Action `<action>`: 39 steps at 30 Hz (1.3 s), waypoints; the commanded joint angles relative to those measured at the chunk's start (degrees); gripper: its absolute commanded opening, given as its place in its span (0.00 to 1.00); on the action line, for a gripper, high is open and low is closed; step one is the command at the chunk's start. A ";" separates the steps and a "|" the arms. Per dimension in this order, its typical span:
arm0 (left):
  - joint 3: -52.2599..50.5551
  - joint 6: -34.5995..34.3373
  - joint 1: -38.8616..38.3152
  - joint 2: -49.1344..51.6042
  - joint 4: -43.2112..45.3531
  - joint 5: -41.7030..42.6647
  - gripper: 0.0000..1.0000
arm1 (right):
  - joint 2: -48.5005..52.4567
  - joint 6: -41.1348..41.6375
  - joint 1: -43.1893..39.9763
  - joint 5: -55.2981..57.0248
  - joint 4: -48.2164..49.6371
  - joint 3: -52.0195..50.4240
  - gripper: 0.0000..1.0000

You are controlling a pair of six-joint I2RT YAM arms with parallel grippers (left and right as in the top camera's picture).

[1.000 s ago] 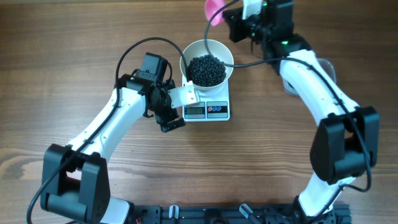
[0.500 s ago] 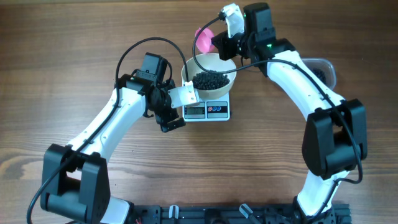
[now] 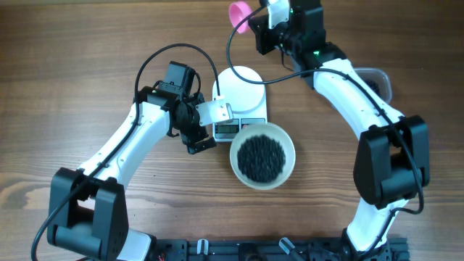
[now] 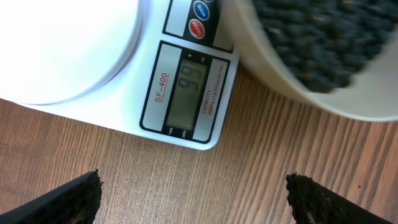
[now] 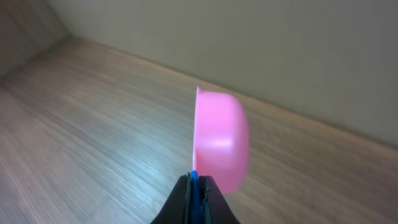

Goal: Scoop item into bowl and weigh 150g on scale

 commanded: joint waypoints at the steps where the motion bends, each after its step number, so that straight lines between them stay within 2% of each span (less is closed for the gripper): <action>1: -0.26 0.90 -0.20 0.68 -0.04 1.09 1.00 | -4.76 0.28 -2.47 1.46 -3.54 0.15 0.04; 6: -0.26 0.90 -0.17 0.68 -0.04 1.09 1.00 | -10.84 8.28 -6.97 1.66 -10.05 0.15 0.04; 12: -0.26 0.90 -0.17 0.68 -0.04 1.09 1.00 | -19.87 15.87 -14.36 1.38 -22.36 0.15 0.04; 18: -0.26 0.90 -0.11 0.68 -0.02 1.09 1.00 | -23.91 18.29 -21.05 2.34 -42.93 0.15 0.04; 24: -0.26 0.90 -0.17 0.68 -0.02 1.09 1.00 | -23.74 27.15 -25.77 15.54 -60.96 0.09 0.04; 29: -0.26 0.90 -0.17 0.68 -0.04 1.09 1.00 | -22.80 30.40 -26.99 15.37 -55.93 -3.30 0.04; 33: -0.26 0.90 -0.17 0.68 -0.02 1.09 1.00 | -19.74 31.71 -26.99 16.52 -55.49 -4.02 0.05; 35: -0.26 0.90 -0.17 0.68 -0.02 1.09 1.00 | -18.45 31.65 -26.99 16.48 -53.92 -4.00 0.13; 36: -0.26 0.90 -0.17 0.68 -0.04 1.09 1.00 | -17.88 31.23 -26.99 16.48 -52.98 -4.00 0.27; 38: -0.26 0.90 -0.17 0.68 -0.04 1.09 1.00 | -17.57 31.15 -26.99 18.69 -51.89 -4.02 0.40; 39: -0.26 0.90 -0.17 0.68 -0.04 1.09 1.00 | -17.57 31.15 -26.99 19.98 -51.80 -4.00 0.51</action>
